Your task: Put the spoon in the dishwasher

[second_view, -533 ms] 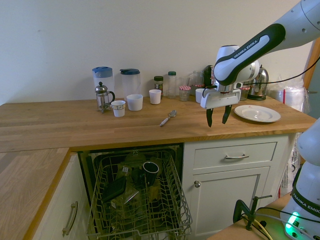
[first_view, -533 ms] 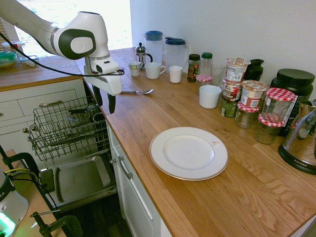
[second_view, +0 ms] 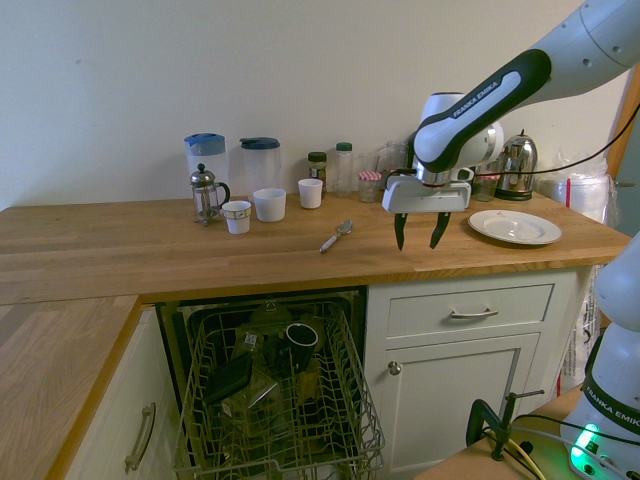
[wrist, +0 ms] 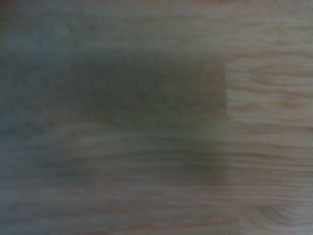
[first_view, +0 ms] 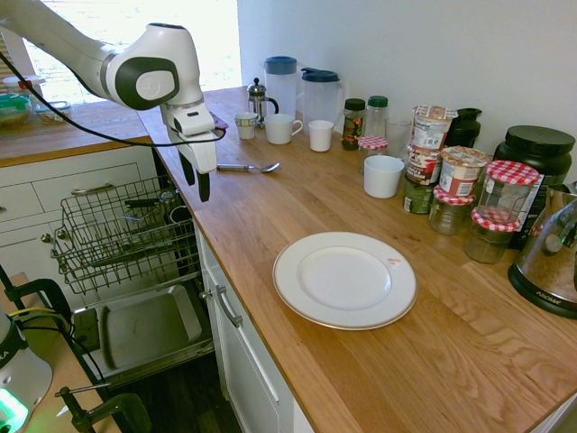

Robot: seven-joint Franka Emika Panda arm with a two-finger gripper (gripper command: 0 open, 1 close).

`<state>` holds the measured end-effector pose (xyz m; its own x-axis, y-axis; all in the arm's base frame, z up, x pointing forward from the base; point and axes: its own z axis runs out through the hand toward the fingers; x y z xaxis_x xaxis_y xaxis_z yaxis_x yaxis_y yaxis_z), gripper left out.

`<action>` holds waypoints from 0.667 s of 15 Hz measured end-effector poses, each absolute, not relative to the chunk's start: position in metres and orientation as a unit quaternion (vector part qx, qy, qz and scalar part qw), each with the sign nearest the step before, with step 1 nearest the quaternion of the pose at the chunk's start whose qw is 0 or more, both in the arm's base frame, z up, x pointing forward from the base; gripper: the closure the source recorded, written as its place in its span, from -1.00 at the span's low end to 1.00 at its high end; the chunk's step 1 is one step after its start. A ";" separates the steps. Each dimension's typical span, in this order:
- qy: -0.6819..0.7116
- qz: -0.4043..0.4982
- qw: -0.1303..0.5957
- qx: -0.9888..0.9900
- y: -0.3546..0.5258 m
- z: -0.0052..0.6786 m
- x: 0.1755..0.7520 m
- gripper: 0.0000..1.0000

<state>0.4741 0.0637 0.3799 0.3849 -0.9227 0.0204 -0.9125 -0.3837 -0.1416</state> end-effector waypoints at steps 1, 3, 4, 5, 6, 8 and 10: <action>0.578 -0.055 0.059 -0.812 0.075 0.384 0.488 -1.00; 0.623 -0.076 0.062 -0.776 0.089 0.392 0.515 -1.00; 0.644 -0.088 0.063 -0.758 0.093 0.397 0.529 -1.00; 0.663 -0.098 0.065 -0.739 0.098 0.400 0.544 -1.00; 0.679 -0.105 0.066 -0.724 0.108 0.400 0.558 -1.00; 0.705 -0.111 0.056 -0.698 0.136 0.388 0.586 -1.00; 0.721 -0.111 0.042 -0.683 0.152 0.375 0.614 -1.00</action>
<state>0.6137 0.1520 0.3745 -0.0636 -0.9939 0.0902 -0.9752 0.0427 -0.2172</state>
